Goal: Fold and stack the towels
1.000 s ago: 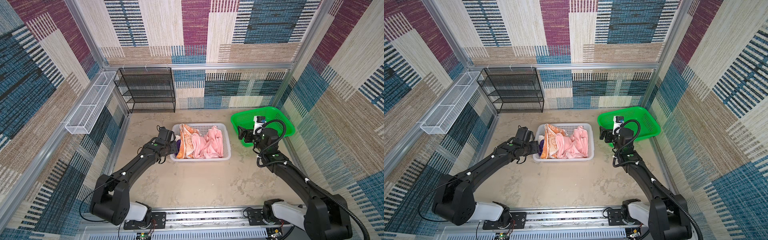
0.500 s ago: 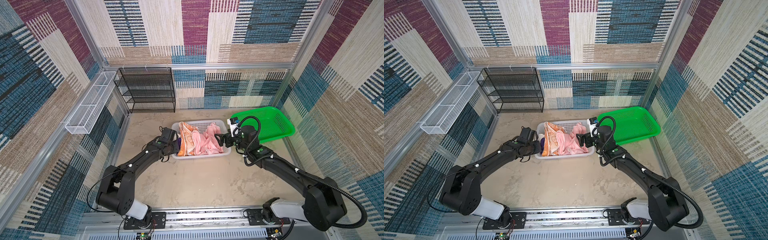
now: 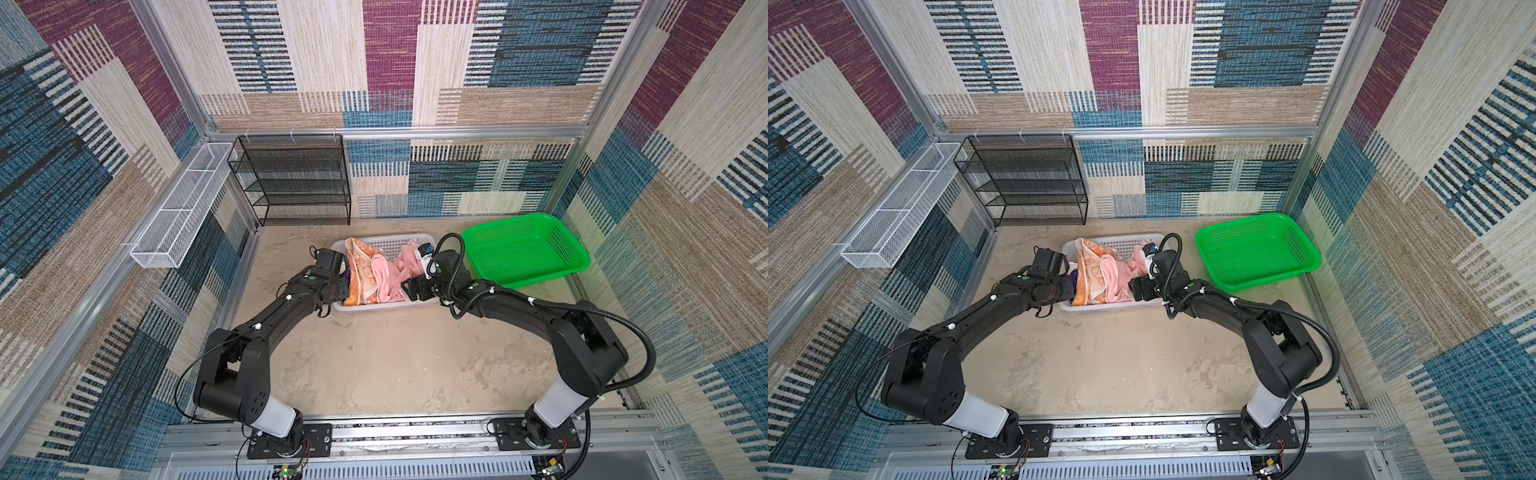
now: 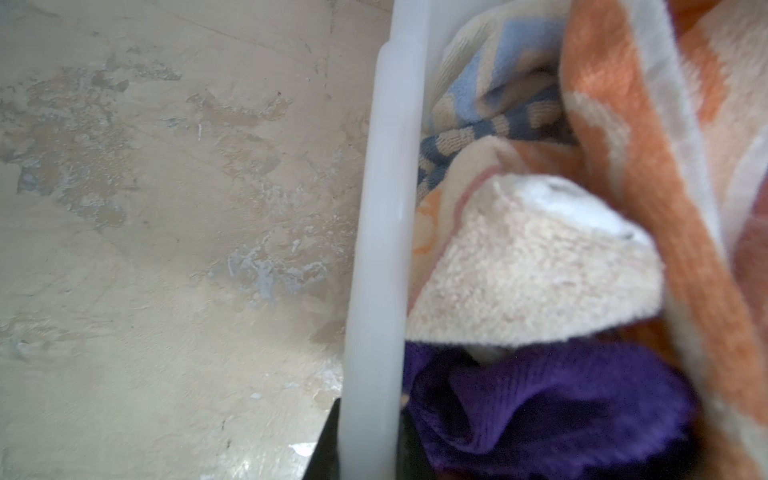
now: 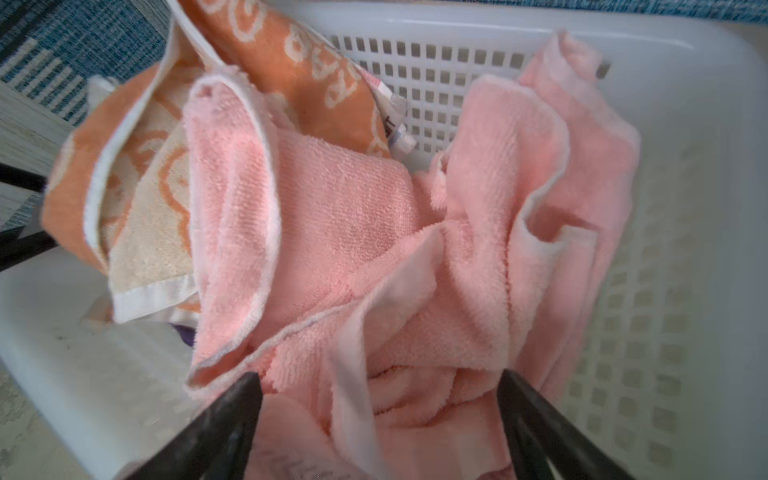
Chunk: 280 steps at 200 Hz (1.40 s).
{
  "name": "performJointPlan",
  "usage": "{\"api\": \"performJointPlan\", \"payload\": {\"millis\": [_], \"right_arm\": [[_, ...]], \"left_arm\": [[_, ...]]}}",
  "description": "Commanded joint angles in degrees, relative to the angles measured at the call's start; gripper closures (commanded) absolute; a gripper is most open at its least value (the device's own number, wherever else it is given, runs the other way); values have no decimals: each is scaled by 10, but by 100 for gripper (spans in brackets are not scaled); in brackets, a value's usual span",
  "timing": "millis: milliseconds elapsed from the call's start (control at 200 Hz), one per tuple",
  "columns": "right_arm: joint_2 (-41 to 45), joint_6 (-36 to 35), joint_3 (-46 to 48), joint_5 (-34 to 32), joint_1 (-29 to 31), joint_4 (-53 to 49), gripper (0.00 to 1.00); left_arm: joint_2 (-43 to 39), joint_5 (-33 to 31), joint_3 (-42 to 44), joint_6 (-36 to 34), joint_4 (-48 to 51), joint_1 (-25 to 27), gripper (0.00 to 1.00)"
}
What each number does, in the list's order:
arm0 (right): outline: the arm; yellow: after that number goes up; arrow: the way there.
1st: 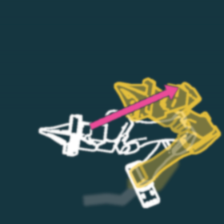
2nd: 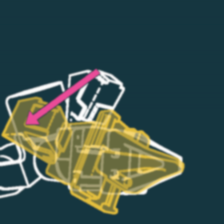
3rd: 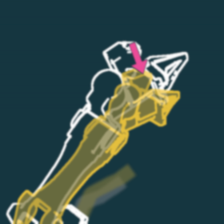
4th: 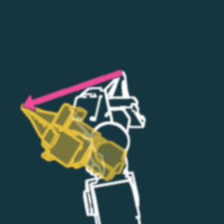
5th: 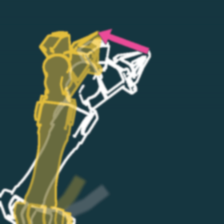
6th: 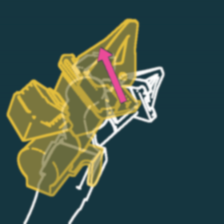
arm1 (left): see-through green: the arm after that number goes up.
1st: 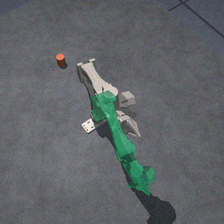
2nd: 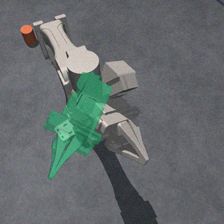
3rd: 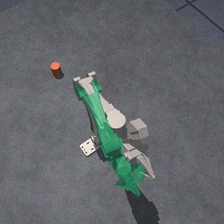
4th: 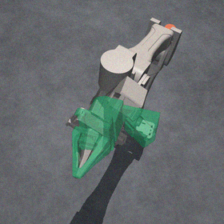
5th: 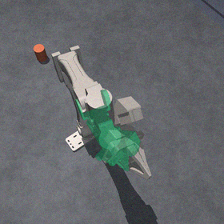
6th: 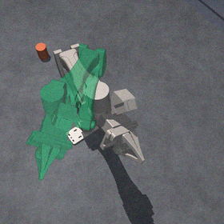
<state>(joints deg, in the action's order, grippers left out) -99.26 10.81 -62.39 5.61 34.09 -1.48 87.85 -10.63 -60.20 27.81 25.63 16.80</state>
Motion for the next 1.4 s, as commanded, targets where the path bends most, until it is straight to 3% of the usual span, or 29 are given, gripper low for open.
{"api": "performJointPlan", "payload": {"millis": [0,65,145,275,471,761,1072,1397], "right_arm": [[-50,28,-42,-18,8,-13,21],[-82,29,-68,-27,13,-18,30],[-111,31,-96,-25,16,-24,50],[-108,36,-104,-36,16,-7,100],[-37,14,-108,-29,16,31,100],[69,-27,-143,-46,15,50,100],[180,-66,-135,-102,10,28,100],[286,-79,-89,-179,8,-10,100]], "left_arm": [[-5,-64,1,-44,22,-16,100],[-10,-62,5,-48,17,-27,100],[-15,-59,10,-51,9,-38,100],[-14,-60,13,-56,8,-66,100],[-12,-53,13,-55,6,-118,100],[23,-103,-39,-65,33,-194,100],[65,-88,-84,-72,30,-284,100],[114,-85,-108,-78,23,-329,100]]}}
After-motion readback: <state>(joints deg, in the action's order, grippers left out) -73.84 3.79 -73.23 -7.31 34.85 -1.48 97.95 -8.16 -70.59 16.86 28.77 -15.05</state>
